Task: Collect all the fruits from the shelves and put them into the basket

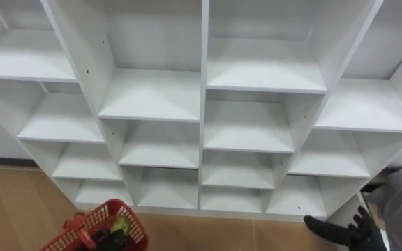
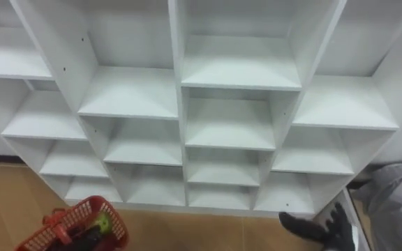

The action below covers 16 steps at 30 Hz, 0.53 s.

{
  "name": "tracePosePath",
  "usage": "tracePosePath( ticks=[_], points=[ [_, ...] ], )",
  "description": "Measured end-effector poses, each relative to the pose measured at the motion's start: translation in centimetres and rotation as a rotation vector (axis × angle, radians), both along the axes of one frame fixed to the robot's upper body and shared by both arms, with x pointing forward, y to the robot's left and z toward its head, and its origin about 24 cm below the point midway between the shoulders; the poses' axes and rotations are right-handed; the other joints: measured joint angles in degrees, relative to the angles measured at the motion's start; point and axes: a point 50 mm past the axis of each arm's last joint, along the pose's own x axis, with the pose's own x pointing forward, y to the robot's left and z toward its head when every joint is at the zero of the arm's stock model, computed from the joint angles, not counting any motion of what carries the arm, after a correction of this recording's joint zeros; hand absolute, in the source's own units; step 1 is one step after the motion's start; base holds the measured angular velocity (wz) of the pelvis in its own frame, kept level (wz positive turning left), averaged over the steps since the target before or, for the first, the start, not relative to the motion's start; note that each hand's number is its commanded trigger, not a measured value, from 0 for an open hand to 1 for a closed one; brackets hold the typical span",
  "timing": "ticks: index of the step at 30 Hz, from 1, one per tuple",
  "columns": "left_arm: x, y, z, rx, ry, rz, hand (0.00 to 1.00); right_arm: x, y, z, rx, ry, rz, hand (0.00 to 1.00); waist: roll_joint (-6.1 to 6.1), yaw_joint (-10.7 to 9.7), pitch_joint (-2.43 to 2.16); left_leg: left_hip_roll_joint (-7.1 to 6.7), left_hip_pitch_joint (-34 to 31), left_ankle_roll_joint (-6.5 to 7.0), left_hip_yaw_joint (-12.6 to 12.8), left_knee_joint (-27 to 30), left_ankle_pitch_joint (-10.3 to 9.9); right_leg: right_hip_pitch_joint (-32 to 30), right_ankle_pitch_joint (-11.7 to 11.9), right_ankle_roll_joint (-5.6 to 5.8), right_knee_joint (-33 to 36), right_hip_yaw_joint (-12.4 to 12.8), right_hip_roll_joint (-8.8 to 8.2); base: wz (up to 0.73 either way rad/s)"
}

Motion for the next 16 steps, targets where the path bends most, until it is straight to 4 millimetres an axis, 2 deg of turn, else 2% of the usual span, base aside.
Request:
tracePosePath(
  ticks=[2,7,11,14,16],
  points=[
    [-0.7,0.2,-0.2,0.006,0.020,0.009,1.00,-1.3,-0.2,-0.8,0.015,0.053,-0.027,0.00,-0.07,-0.08,0.14,0.02,0.90,-0.03,0.12,-0.17,-0.07,0.80,-0.02,0.01,-0.12,-0.02,0.03,0.00],
    [-3.2,0.9,-1.0,0.064,0.124,0.019,1.00,-5.1,-0.6,-2.5,0.055,0.188,-0.072,0.00,0.06,0.51,0.06,0.31,2.80,-0.23,0.93,-0.36,-0.75,1.66,-0.78,0.01,0.00,0.98,0.24,-0.10],
    [-4.9,1.0,-1.6,0.094,0.202,0.013,1.00,-8.1,0.0,-3.6,0.118,0.280,-0.074,0.00,0.31,1.19,0.19,0.54,2.67,-0.33,1.32,-0.42,-0.99,1.82,-0.77,-0.02,-0.03,1.17,0.39,-0.05],
    [-5.7,0.8,-1.8,0.095,0.231,0.017,1.00,-9.1,1.1,-4.3,0.169,0.315,-0.070,0.00,0.40,1.26,0.23,0.49,2.45,-0.35,1.36,-0.42,-1.05,1.71,-0.76,-0.03,-0.07,1.12,0.46,0.00],
    [-5.9,0.6,-2.0,0.094,0.240,0.014,1.00,-9.1,1.8,-4.5,0.187,0.324,-0.040,0.00,0.48,1.44,0.22,0.50,2.25,-0.34,1.39,-0.42,-1.07,1.43,-0.76,-0.04,-0.07,0.79,0.42,0.00]
  ],
)
